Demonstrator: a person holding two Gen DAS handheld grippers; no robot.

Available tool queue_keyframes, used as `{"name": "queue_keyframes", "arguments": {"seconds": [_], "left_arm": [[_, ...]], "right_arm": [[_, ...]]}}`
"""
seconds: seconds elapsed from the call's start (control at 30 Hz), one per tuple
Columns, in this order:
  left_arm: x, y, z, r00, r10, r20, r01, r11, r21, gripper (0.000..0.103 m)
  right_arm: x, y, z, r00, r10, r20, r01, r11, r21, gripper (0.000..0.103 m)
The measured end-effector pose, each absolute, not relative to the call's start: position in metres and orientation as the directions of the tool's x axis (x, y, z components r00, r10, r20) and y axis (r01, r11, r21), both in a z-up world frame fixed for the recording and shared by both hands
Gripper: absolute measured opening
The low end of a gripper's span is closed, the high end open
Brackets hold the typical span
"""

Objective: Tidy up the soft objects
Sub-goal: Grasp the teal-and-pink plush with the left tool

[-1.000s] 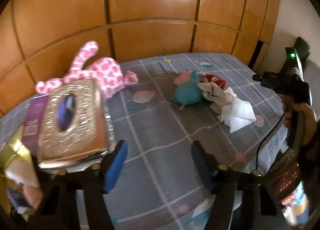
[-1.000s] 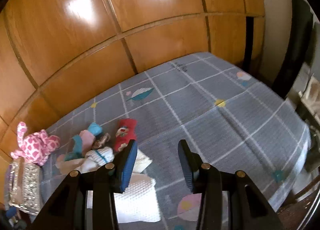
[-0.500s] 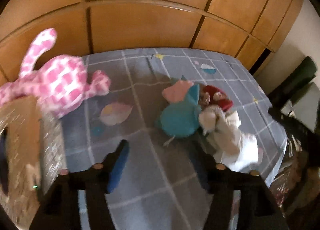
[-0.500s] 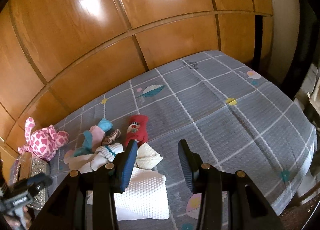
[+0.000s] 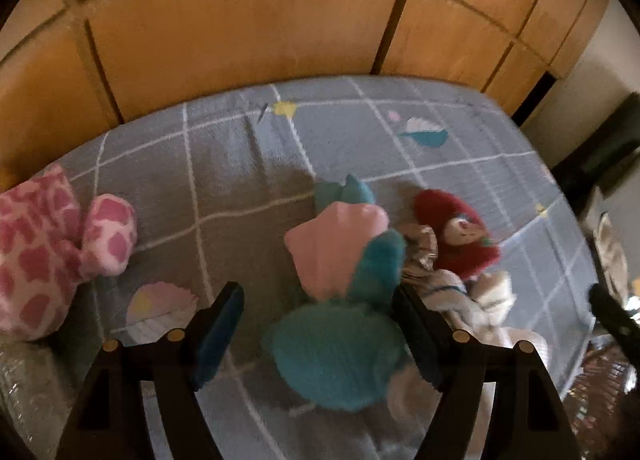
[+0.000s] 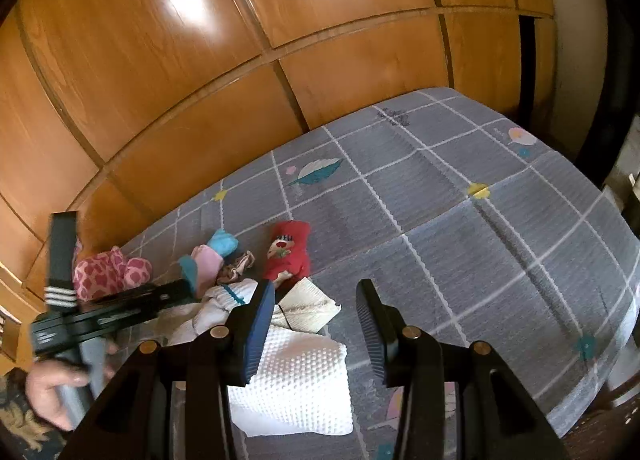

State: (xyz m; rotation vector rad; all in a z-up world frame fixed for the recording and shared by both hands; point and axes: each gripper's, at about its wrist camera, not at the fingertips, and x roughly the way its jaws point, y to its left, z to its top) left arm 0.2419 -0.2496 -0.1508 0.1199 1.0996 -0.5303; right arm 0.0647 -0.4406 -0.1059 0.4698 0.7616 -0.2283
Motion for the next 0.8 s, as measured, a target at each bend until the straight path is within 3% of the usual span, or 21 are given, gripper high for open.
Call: {"name": "queue_keyframes", "arguments": {"seconds": [0.07, 0.17, 0.2, 0.27, 0.53, 0.8], "left_arm": [[0.247, -0.255, -0.163, 0.321, -0.347, -0.881, 0.470, 0.866, -0.170, 0.076], [0.249, -0.257, -0.183, 0.251, -0.358, -0.900, 0.462, 0.861, -0.214, 0.066], [0.249, -0.254, -0.186, 0.244, -0.371, -0.896, 0.457, 0.859, -0.231, 0.058], [0.247, -0.247, -0.184, 0.241, -0.412, -0.879, 0.455, 0.848, -0.273, 0.055], [0.224, -0.207, -0.166, 0.295, -0.439, -0.849, 0.419, 0.858, -0.298, 0.054], [0.178, -0.171, -0.171, 0.372, -0.350, -0.860, 0.380, 0.902, -0.202, 0.055]], "right_arm": [[0.065, -0.440, -0.107, 0.703, -0.028, -0.710, 0.363, 0.874, 0.325, 0.042], [0.066, -0.439, -0.108, 0.699, -0.028, -0.714, 0.359, 0.878, 0.317, 0.042], [0.066, -0.439, -0.108, 0.698, -0.029, -0.715, 0.358, 0.879, 0.314, 0.042], [0.067, -0.438, -0.110, 0.694, -0.028, -0.719, 0.355, 0.883, 0.308, 0.042], [0.072, -0.432, -0.115, 0.671, -0.026, -0.741, 0.338, 0.900, 0.274, 0.042], [0.076, -0.422, -0.120, 0.649, -0.013, -0.761, 0.307, 0.919, 0.247, 0.042]]}}
